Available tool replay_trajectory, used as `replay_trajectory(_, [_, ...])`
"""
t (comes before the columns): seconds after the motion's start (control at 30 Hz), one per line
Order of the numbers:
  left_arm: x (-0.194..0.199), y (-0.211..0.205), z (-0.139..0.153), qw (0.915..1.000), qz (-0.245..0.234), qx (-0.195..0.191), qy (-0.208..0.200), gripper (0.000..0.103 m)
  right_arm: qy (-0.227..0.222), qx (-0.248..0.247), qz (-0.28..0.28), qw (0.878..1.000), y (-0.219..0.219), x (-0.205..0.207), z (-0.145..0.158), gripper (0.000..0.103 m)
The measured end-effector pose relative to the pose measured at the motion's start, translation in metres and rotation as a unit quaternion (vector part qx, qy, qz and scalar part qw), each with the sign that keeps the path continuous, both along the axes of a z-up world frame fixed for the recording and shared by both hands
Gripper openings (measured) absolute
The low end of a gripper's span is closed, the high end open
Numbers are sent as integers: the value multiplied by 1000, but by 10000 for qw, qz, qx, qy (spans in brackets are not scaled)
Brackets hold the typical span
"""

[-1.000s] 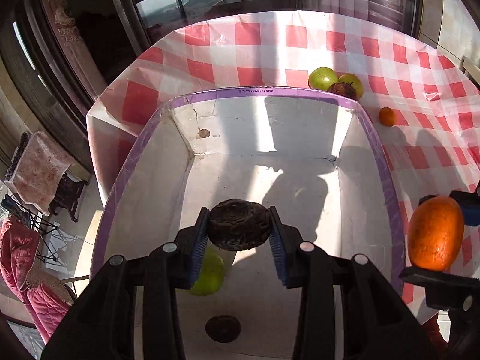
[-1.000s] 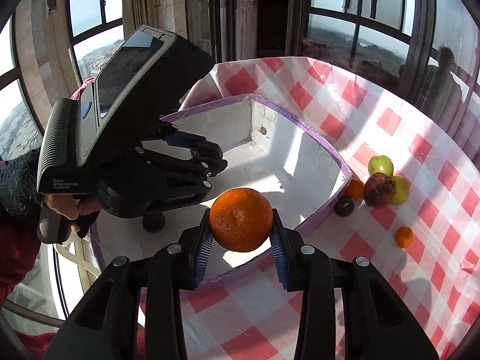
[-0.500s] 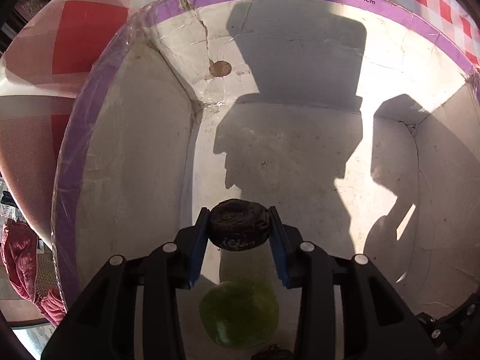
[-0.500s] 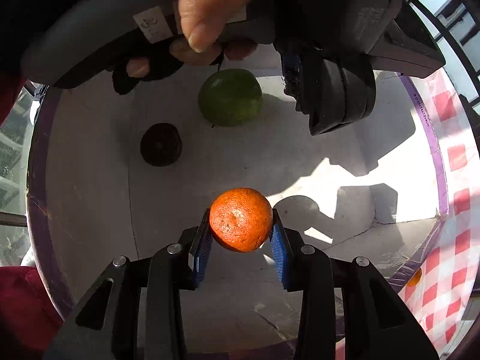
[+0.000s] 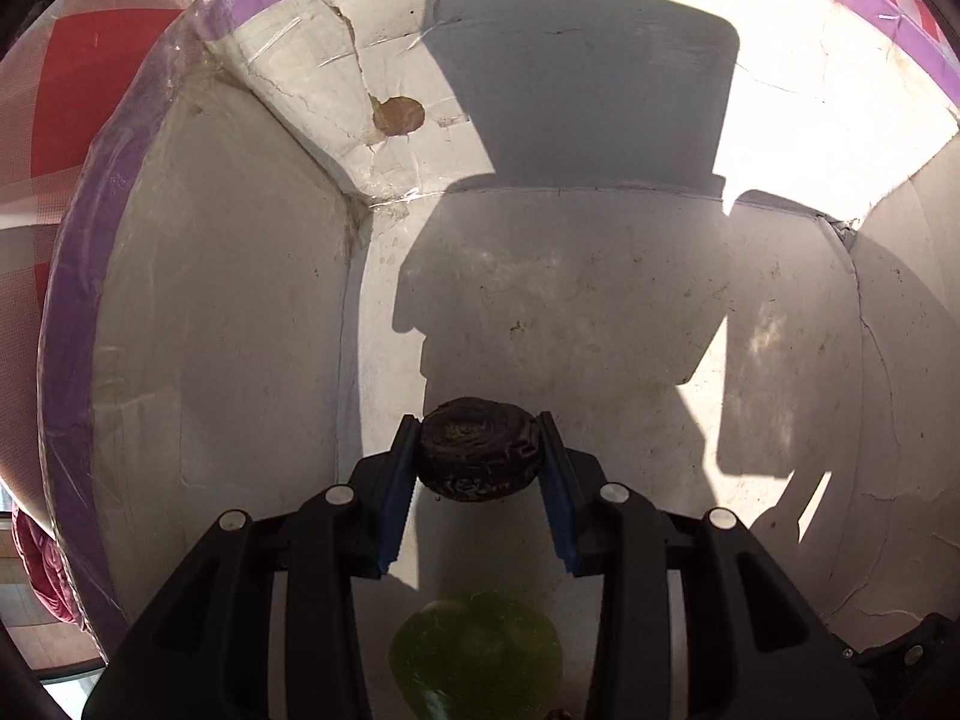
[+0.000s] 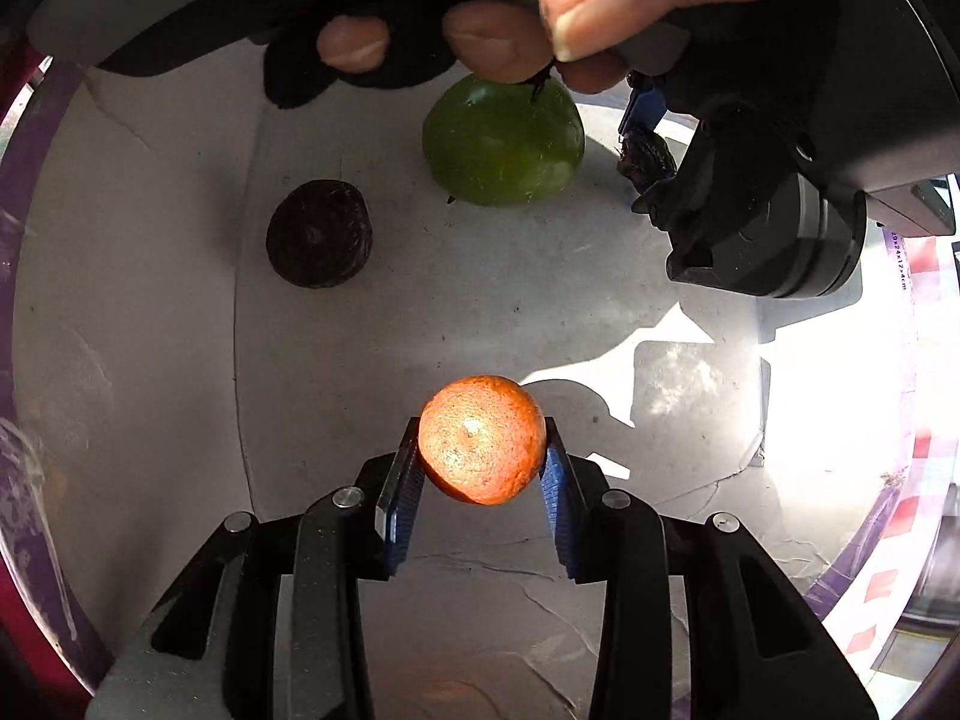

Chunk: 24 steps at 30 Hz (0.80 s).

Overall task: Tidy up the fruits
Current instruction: 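Carry the tangerine and dark fruit into the white box and release both, then move the right gripper to the other tangerine and close on it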

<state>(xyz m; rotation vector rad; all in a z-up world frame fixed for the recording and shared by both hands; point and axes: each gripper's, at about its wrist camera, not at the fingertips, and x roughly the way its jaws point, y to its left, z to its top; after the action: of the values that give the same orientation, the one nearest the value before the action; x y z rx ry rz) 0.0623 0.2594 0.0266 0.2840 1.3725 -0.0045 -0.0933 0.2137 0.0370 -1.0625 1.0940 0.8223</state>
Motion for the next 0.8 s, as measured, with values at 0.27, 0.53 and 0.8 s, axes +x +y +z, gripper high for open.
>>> replay_trajectory(0.27, [-14, -8, 29, 9977, 178, 394, -528, 85, -421, 726, -159, 9963, -20, -17, 32, 62])
replay_trajectory(0.53, [-38, -59, 140, 9670, 578, 563, -2415, 95, -859, 3419, -820, 9322, -131, -22, 137, 77])
replay_trajectory(0.8, [-65, -156, 214, 9197, 320, -1211, -3721, 101, -1674, 4228, -2360, 8588, -279, 21, 147, 84])
